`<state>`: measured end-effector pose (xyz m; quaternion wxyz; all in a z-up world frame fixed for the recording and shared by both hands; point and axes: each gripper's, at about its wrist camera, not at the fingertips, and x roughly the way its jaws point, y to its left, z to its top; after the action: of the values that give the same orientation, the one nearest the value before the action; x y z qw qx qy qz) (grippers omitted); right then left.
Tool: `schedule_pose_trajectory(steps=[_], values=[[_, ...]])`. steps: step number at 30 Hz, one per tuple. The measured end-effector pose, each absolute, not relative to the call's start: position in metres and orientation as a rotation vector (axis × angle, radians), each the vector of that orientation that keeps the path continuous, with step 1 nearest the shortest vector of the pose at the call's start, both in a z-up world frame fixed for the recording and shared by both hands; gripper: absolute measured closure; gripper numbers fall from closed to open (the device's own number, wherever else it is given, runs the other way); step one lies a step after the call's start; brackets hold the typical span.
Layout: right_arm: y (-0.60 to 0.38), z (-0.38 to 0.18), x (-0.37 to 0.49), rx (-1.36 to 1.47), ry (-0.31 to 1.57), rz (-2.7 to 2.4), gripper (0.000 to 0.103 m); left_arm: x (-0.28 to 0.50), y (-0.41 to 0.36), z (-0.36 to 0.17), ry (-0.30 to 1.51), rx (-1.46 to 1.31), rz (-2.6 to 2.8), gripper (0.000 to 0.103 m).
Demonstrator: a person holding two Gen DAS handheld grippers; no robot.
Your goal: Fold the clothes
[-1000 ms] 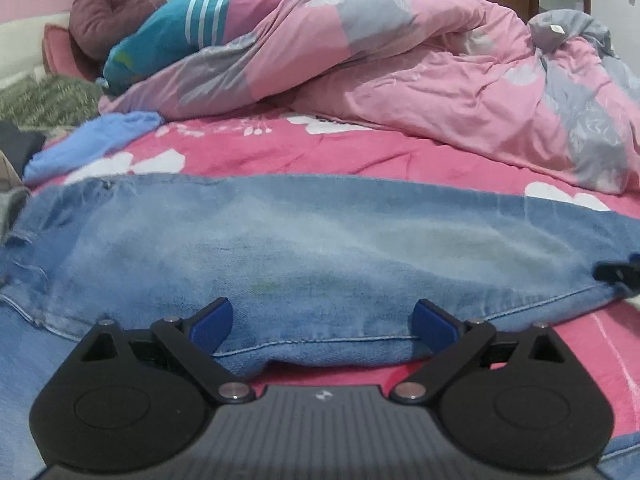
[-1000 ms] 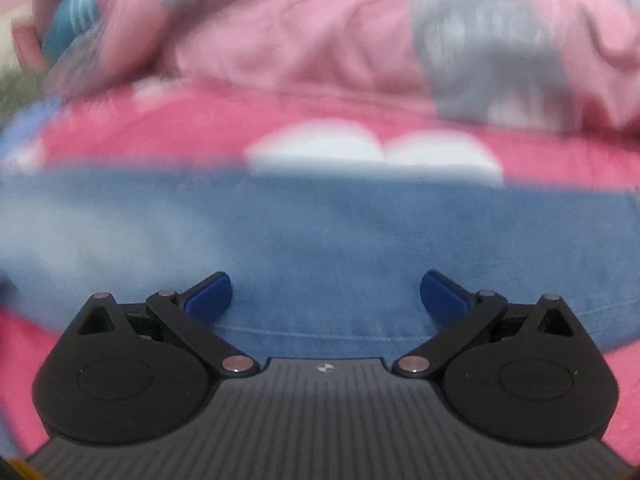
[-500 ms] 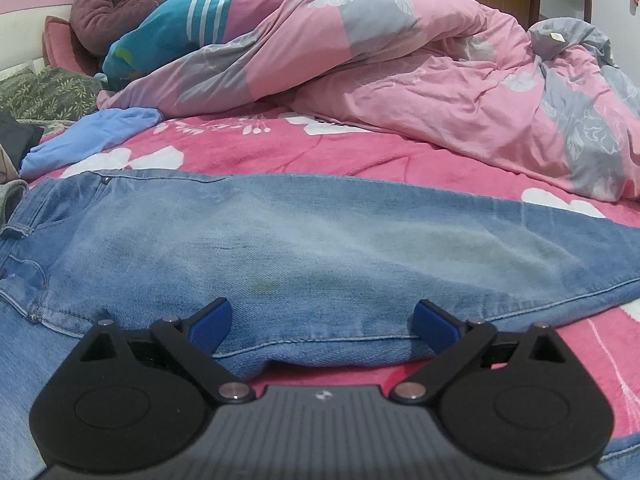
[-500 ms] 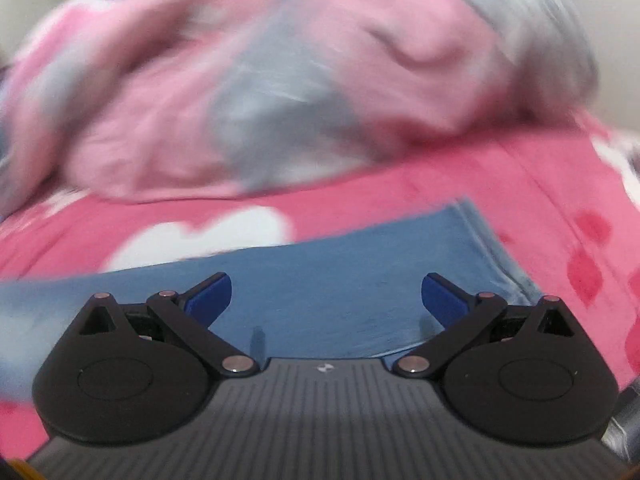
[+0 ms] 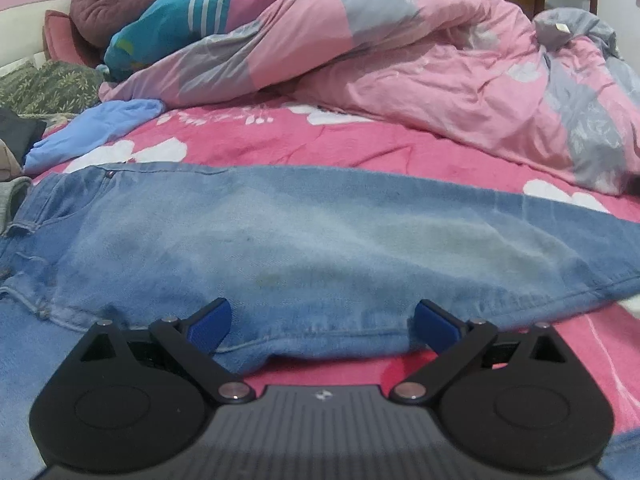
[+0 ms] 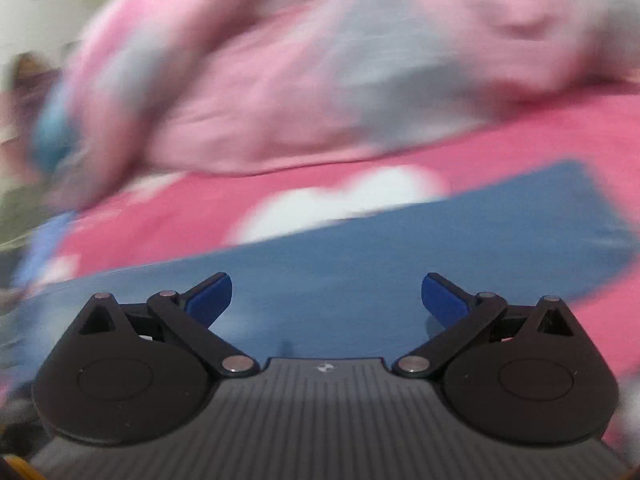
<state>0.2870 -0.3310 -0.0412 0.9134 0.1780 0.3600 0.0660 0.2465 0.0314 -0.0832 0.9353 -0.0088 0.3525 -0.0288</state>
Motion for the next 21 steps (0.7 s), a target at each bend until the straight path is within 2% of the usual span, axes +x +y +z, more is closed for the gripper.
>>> schedule_pose_trajectory(steps=[3,7,9,12,17,21], values=[[-0.272,-0.05,0.306,0.253,0.775,0.229,0.001,0.231,0.044,-0.072,0.716,-0.017,-0.063,0.004],[-0.212,-0.094,0.295,-0.06,0.883,0.244,0.001,0.215,0.067,-0.064,0.683,-0.05,-0.061,0.004],[-0.199,-0.093,0.269,-0.167,0.847,0.229,0.001,0.215,0.079,-0.064,0.67,-0.096,-0.069,0.004],[-0.199,-0.07,0.259,-0.114,0.914,0.254,0.001,0.216,0.092,-0.064,0.645,-0.165,-0.067,0.004],[-0.157,-0.044,0.284,-0.122,0.803,0.294,0.001,0.212,0.104,-0.069,0.631,-0.188,-0.038,0.004],[-0.127,-0.075,0.31,-0.079,0.826,0.341,0.001,0.215,0.108,-0.079,0.654,-0.202,-0.016,0.004]])
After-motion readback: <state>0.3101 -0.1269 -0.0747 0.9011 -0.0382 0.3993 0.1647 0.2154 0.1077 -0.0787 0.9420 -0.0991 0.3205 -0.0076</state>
